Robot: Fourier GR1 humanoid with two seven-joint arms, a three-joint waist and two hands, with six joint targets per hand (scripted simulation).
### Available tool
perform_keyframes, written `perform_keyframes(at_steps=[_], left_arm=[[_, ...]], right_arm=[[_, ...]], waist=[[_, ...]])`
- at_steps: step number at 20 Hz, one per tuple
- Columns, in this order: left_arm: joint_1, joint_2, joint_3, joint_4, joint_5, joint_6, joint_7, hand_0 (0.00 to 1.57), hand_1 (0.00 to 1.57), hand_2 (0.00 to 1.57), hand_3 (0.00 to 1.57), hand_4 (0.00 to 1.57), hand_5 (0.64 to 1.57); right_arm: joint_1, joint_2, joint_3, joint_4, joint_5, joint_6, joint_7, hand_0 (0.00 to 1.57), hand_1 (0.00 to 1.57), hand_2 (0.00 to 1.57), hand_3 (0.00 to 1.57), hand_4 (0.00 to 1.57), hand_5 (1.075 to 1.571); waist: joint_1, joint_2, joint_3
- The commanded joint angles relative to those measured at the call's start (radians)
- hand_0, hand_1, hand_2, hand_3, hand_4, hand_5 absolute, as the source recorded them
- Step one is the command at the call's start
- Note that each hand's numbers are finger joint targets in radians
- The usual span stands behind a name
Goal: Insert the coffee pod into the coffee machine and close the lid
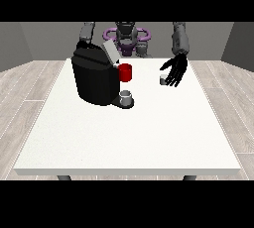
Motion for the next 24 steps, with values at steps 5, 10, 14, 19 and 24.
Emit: perform_keyframes(at_steps=[5,10,14,19,24], left_arm=[[-0.048,-0.011,-0.054,0.106,-0.175,0.166,-0.087,1.04,1.04,1.11,0.91,0.46,1.571],[-0.111,0.005,-0.104,0.158,-0.255,0.089,-0.021,0.83,0.83,1.00,0.86,0.34,1.571],[-0.063,0.021,-0.151,0.177,-0.312,0.047,-0.038,0.76,0.76,0.93,0.77,0.35,1.571],[-0.153,-0.029,-0.116,0.254,-0.344,0.068,-0.039,0.79,0.79,0.98,0.87,0.40,1.571],[-0.121,-0.055,-0.120,0.270,-0.367,0.055,-0.079,1.15,1.15,1.26,1.16,0.47,1.571]], right_arm=[[-0.014,0.015,0.039,0.046,0.042,-0.003,-0.050,0.00,0.00,0.00,0.00,0.00,1.571],[-0.132,-0.005,-0.017,0.088,0.020,-0.007,0.047,0.00,0.00,0.00,0.00,0.00,1.571],[-0.050,0.006,-0.022,0.148,-0.008,0.017,-0.037,0.00,0.00,0.00,0.00,0.00,1.571],[-0.102,-0.017,-0.050,0.211,-0.017,0.033,-0.049,0.00,0.00,0.00,0.00,0.00,1.571],[-0.018,0.014,-0.032,0.224,-0.017,0.008,-0.029,0.00,0.00,0.00,0.00,0.00,1.571]], waist=[[-0.016,0.037,-0.0001],[-0.006,0.031,0.0000],[0.017,-0.018,0.0005],[0.010,0.003,0.0001],[0.014,-0.100,0.0000]])
